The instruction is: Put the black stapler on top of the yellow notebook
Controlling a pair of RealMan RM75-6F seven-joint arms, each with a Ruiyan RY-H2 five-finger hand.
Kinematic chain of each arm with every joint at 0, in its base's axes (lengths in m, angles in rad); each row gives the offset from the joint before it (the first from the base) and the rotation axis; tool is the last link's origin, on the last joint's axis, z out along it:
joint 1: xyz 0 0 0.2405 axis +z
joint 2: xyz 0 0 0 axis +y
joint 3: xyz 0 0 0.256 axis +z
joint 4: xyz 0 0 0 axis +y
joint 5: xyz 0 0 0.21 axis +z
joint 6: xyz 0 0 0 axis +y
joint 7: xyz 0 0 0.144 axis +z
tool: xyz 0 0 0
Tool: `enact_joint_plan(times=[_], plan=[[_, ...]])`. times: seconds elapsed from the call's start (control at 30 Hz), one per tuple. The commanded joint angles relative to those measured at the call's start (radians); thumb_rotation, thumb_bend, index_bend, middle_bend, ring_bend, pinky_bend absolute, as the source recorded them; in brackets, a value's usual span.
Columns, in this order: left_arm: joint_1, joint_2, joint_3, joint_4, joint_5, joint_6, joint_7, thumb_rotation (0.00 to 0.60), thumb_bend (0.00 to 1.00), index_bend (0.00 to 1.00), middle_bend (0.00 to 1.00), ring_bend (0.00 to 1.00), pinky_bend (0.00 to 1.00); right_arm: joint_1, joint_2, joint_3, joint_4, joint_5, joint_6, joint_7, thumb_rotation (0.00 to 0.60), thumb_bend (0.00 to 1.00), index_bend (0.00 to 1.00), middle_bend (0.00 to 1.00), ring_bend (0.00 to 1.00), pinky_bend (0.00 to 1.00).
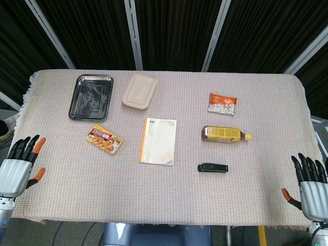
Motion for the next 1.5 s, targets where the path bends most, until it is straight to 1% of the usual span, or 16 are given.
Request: enact_joint_plan(times=[0.03, 0.17, 0.27, 0.3, 0.33, 0.4, 0.43, 0.53, 0.63, 0.7, 0.8, 0.93, 1.2, 1.5], plan=[[0.001, 0.0, 0.0, 0.0, 0.0, 0.001, 0.0, 0.6, 0.32, 0.0, 0.0, 0.0, 0.09, 0.001, -0.001, 0.001, 0.0, 0.001, -0.001, 0.0, 0.6, 0.18, 0.0, 0.0, 0.0, 0.0], [-0.003, -0.001, 0.0, 0.001, -0.003, -0.007, -0.001, 0.6, 0.32, 0.0, 0.0, 0.0, 0.09, 0.004, -0.003, -0.002, 0.0, -0.002, -0.008, -0.001, 0.6, 0.18, 0.0, 0.0, 0.0, 0.0], [-0.009, -0.003, -0.005, -0.001, -0.012, -0.019, 0.007, 0.6, 0.32, 0.0, 0.0, 0.0, 0.09, 0.016, -0.013, -0.01, 0.007, -0.01, -0.032, -0.005, 0.6, 0.18, 0.0, 0.0, 0.0, 0.0], [-0.012, -0.005, -0.005, -0.003, -0.013, -0.025, 0.015, 0.6, 0.32, 0.0, 0.0, 0.0, 0.09, 0.028, -0.027, -0.018, 0.008, -0.021, -0.055, -0.011, 0.6, 0.18, 0.0, 0.0, 0.0, 0.0], [-0.013, -0.004, -0.006, -0.007, -0.012, -0.024, 0.014, 0.6, 0.32, 0.0, 0.0, 0.0, 0.09, 0.046, -0.049, -0.042, 0.011, -0.059, -0.087, -0.019, 0.6, 0.18, 0.0, 0.0, 0.0, 0.0], [-0.013, -0.004, -0.009, -0.008, -0.016, -0.022, 0.014, 0.6, 0.32, 0.0, 0.0, 0.0, 0.09, 0.058, -0.083, -0.057, 0.028, -0.087, -0.105, -0.035, 0.6, 0.18, 0.0, 0.0, 0.0, 0.01], [-0.013, -0.002, -0.009, -0.008, -0.018, -0.025, 0.01, 0.6, 0.32, 0.0, 0.0, 0.0, 0.09, 0.065, -0.1, -0.067, 0.031, -0.1, -0.12, -0.052, 0.6, 0.18, 0.0, 0.0, 0.0, 0.02], [-0.016, 0.002, -0.012, -0.006, -0.024, -0.029, -0.003, 0.6, 0.32, 0.0, 0.0, 0.0, 0.09, 0.078, -0.138, -0.078, 0.031, -0.118, -0.144, -0.091, 0.6, 0.18, 0.05, 0.01, 0.0, 0.11], [-0.022, 0.003, -0.017, -0.001, -0.034, -0.039, -0.015, 0.6, 0.32, 0.0, 0.0, 0.0, 0.09, 0.108, -0.174, -0.088, 0.013, -0.119, -0.209, -0.126, 0.6, 0.18, 0.1, 0.05, 0.01, 0.16], [-0.028, 0.003, -0.019, 0.002, -0.04, -0.051, -0.02, 0.6, 0.32, 0.0, 0.0, 0.0, 0.09, 0.132, -0.194, -0.08, -0.003, -0.103, -0.253, -0.148, 0.6, 0.18, 0.13, 0.08, 0.05, 0.2], [-0.033, 0.002, -0.022, 0.005, -0.044, -0.058, -0.023, 0.6, 0.32, 0.0, 0.0, 0.0, 0.09, 0.168, -0.222, -0.057, -0.018, -0.081, -0.301, -0.19, 0.6, 0.18, 0.16, 0.11, 0.07, 0.22], [-0.035, -0.001, -0.023, 0.008, -0.047, -0.058, -0.019, 0.6, 0.32, 0.0, 0.0, 0.0, 0.09, 0.21, -0.251, -0.033, -0.02, -0.055, -0.351, -0.217, 0.6, 0.2, 0.17, 0.12, 0.09, 0.24], [-0.035, -0.006, -0.022, 0.015, -0.06, -0.065, -0.014, 0.6, 0.32, 0.0, 0.0, 0.0, 0.09, 0.276, -0.287, 0.011, 0.024, 0.01, -0.42, -0.179, 0.6, 0.2, 0.18, 0.13, 0.11, 0.26], [-0.036, -0.009, -0.022, 0.016, -0.074, -0.073, -0.005, 0.6, 0.32, 0.0, 0.0, 0.0, 0.09, 0.326, -0.333, 0.023, 0.114, 0.053, -0.477, -0.123, 0.6, 0.2, 0.18, 0.14, 0.11, 0.26]])
